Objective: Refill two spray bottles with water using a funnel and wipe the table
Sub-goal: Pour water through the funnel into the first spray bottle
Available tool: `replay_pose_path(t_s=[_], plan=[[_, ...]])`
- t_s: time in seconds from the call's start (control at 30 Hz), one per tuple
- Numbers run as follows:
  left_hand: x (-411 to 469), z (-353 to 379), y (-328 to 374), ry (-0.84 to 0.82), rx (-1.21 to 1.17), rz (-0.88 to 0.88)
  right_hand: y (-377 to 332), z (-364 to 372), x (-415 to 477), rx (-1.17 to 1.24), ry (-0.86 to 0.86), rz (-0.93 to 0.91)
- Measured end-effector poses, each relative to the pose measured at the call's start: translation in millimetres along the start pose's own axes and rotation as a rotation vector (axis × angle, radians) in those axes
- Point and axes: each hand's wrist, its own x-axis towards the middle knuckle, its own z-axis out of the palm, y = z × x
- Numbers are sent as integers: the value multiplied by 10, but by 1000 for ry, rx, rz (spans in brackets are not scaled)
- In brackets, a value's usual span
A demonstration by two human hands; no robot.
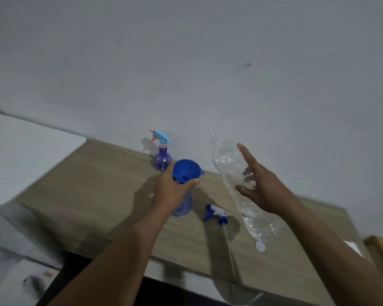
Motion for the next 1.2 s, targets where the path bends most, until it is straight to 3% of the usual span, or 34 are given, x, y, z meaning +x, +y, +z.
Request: replay_pose_path(t_s=[0.27, 0.67, 1.0, 1.2], plan=[[19, 62, -52, 27, 64, 15, 426, 320, -73, 256, 368, 177], [-42, 101, -4, 4, 54, 64, 946, 767, -198, 416, 607, 381], [-31, 75, -50, 5, 76, 50, 786, 729, -294, 394, 526, 413], [-37, 59, -22, -34, 83, -28, 517, 467, -402, 212, 649, 423]])
